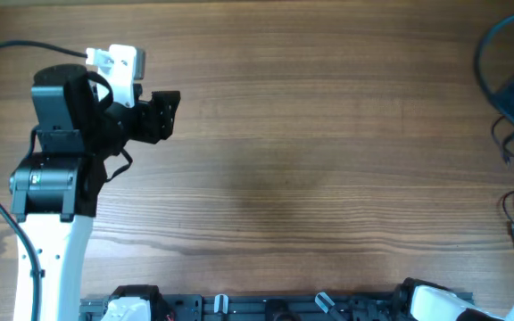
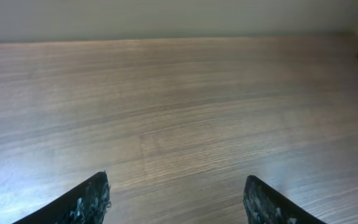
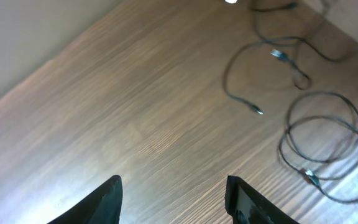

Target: Untangle cables

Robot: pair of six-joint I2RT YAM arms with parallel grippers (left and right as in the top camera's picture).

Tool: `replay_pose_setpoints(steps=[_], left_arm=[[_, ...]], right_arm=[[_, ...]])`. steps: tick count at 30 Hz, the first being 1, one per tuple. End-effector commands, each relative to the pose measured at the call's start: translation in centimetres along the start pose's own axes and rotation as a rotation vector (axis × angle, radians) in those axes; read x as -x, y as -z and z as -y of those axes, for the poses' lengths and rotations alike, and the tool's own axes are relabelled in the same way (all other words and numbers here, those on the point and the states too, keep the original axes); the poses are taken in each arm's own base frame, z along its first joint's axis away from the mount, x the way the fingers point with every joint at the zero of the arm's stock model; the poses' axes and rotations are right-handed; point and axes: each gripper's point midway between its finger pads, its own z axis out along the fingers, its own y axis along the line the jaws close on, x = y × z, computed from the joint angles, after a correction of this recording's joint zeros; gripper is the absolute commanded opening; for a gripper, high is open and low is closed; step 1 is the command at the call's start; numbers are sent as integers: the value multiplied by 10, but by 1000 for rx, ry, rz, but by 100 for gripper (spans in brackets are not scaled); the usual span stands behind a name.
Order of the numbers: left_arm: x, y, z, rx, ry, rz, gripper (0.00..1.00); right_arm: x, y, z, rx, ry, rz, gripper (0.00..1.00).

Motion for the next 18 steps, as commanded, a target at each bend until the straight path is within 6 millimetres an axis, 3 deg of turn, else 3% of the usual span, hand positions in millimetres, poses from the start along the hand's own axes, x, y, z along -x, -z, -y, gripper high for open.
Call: replay_pose_setpoints(steps=[1,6,11,18], left_arm=[[4,9,-7,49,27,22,70],[5,12,-22,142,97,35,70],[5,12,-23,149,104,36,68],[1,14,-32,202,149,29,68]], right_arm=[[-2,11,-25,59,132,28,59],[-10,18,-58,142,234,41,63],[-19,22,-85,213,311,42,65],[-38,11,-115,258,400,-14,68]])
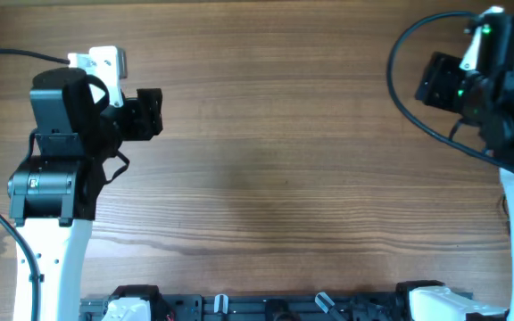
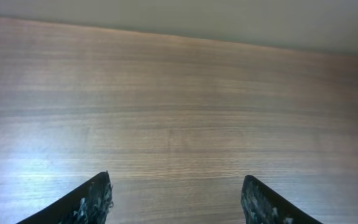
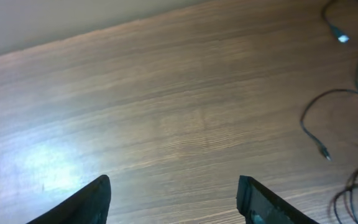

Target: Untangle cables

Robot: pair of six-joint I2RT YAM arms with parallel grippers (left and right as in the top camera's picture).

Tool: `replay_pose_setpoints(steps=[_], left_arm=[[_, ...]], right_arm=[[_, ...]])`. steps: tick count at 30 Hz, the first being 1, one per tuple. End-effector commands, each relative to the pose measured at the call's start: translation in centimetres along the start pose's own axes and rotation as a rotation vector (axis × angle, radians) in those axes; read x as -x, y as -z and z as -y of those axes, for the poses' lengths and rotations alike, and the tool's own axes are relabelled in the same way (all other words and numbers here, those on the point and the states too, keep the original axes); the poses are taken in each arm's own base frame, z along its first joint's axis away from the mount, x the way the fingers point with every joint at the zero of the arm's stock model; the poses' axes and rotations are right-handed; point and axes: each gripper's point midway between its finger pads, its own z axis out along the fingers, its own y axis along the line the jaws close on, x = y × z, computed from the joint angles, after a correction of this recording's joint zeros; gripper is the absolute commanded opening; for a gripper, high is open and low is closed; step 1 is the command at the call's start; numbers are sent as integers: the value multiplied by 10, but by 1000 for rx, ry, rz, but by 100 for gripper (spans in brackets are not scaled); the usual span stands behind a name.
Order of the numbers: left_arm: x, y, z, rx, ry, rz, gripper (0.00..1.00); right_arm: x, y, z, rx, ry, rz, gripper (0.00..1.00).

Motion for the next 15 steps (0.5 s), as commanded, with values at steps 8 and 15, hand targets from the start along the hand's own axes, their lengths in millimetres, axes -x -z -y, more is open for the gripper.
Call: replay_pose_setpoints(steps=[8,15], left_arm=[[9,7,-5,178,-13,62,66],[31,-19,22,125,-60,135,68]], right_arm=[[-17,-45,-41,64,136,-132,68],[-16,-64,-66,116,215,-135,72]])
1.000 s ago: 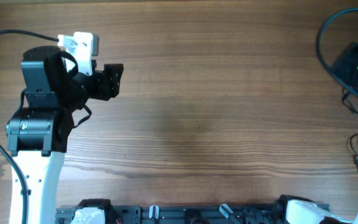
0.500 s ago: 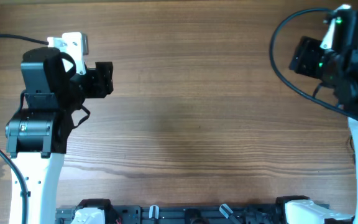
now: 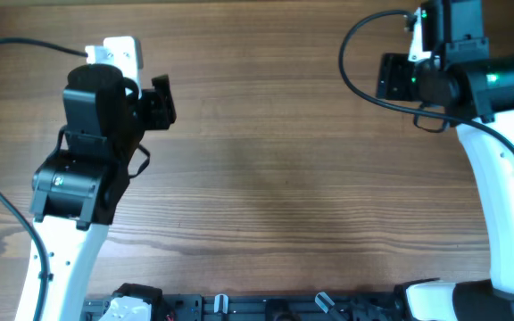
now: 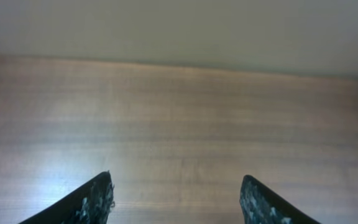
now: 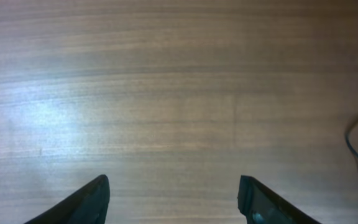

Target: Untangle cables

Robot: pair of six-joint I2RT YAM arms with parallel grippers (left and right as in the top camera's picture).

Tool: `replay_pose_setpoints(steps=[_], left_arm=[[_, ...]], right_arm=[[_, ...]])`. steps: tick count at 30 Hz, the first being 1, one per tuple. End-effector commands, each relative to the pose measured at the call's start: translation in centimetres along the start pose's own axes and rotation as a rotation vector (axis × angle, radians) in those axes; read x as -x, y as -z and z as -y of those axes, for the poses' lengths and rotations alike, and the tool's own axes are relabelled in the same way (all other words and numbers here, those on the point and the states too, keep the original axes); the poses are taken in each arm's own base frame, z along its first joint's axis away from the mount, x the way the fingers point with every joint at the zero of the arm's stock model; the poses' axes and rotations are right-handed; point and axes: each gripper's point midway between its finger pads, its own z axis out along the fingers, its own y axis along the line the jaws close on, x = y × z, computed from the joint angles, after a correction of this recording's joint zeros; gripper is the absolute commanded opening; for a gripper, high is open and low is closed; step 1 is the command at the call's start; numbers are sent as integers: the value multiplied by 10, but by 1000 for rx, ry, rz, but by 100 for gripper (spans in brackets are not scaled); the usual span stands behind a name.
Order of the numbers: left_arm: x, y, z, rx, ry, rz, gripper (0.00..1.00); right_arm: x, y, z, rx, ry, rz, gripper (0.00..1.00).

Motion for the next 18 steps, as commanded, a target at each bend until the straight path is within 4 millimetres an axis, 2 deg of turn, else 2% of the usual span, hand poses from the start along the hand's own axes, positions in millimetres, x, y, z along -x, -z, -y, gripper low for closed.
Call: replay_pose_setpoints(steps=[1,4,7,14,18], left_arm=[[3,-21,7,6,-25,4,68],[-7,-50,10,13,-40,-44,68],[-16,-70,12,17,-44,-79,68],[-36,-107,23,-24,-52,-146,70],[-51,-126,28,-49,-70,-189,72]], right_arm=[[10,-8,-16,41,45,24,73],[23,-17,-28,61,55,63,74],[24,-31,-37,73,37,50,75],[2,-80,-64,80,65,-76,76],[-5,-96,-80,89,75,-104,77]])
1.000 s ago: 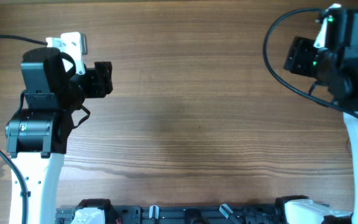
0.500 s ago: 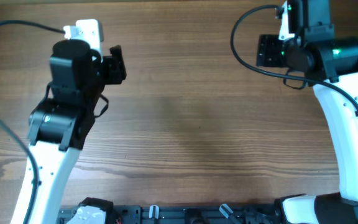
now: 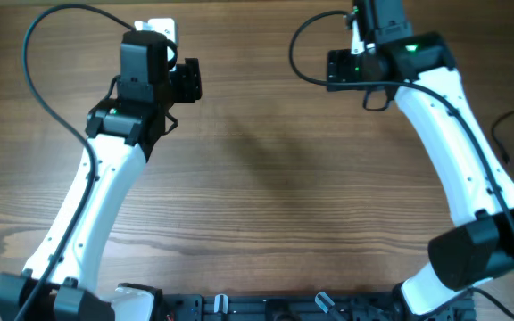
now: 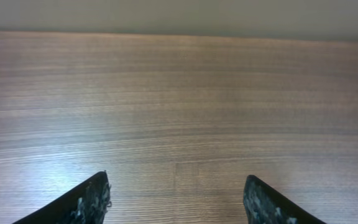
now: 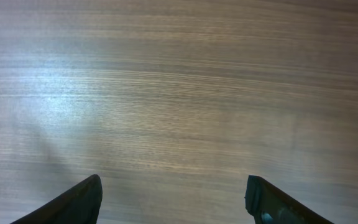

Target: Untangle cables

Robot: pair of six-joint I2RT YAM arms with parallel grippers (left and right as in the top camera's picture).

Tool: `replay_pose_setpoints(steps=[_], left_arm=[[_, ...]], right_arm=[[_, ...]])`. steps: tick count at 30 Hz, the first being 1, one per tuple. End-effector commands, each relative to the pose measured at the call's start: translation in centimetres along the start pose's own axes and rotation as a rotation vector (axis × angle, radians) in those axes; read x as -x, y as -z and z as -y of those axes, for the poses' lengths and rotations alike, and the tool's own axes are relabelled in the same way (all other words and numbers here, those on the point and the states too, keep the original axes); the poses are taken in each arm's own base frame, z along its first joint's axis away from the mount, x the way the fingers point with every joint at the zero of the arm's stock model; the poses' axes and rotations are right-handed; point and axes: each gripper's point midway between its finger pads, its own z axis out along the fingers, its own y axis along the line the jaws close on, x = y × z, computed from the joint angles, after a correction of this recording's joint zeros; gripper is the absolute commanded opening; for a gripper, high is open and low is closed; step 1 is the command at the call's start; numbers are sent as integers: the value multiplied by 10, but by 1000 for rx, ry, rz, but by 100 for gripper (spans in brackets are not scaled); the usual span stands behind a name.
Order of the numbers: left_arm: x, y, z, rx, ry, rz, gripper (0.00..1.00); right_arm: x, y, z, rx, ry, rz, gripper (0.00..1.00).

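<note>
Thin dark cables (image 3: 498, 132) lie at the table's far right edge in the overhead view, partly cut off by the frame; neither wrist view shows them. My left gripper (image 3: 190, 80) hangs over the back left of the wooden table (image 3: 257, 178). It is open (image 4: 176, 177), with bare wood between its fingers. Over the back centre-right, well left of the cables, my right gripper (image 3: 335, 69) is also open (image 5: 173, 178) and holds nothing.
Both white arms stretch from the front edge to the back of the table. Each carries its own black supply cable, looping near the left wrist (image 3: 56, 31) and the right wrist (image 3: 306, 36). A black rail (image 3: 275, 308) runs along the front edge.
Both arms have reached further in: the left gripper has moved right and back, the right gripper left. The right wrist view no longer shows a cable end. Both grippers stay open.
At first only the left arm showed overhead, at the left, while the right wrist camera looked at loose cables. Then the right arm appeared at the back right. Both open grippers have since closed in toward the back centre, away from the cables.
</note>
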Motion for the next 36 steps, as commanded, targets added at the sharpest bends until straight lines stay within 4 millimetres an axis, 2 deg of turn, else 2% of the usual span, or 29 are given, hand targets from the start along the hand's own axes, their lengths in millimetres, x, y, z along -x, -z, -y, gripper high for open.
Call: replay_pose_setpoints(steps=[1,5,10,11,12,15,36], left_arm=[[-12,-19,8,-30,-30,-49,71],[-19,-34,8,-26,-32,-71,72],[-16,-34,9,-29,-30,-59,75],[-16,-34,9,-28,-30,-59,77],[-16,-34,9,-29,-30,-59,82],[-16,-34,9,-28,-30,-59,100],[-20,-34,2,12,-33,-72,100]], right_arm=[[-3,-12,-16,22,-3,-21,77],[-11,-17,-18,18,2,-49,77],[-11,-17,-18,19,2,-47,77],[-10,-17,-18,20,0,-44,85],[-10,-17,-19,20,0,-43,100],[-10,-17,-19,19,-18,-43,100],[-11,-17,-18,19,-18,-46,100]])
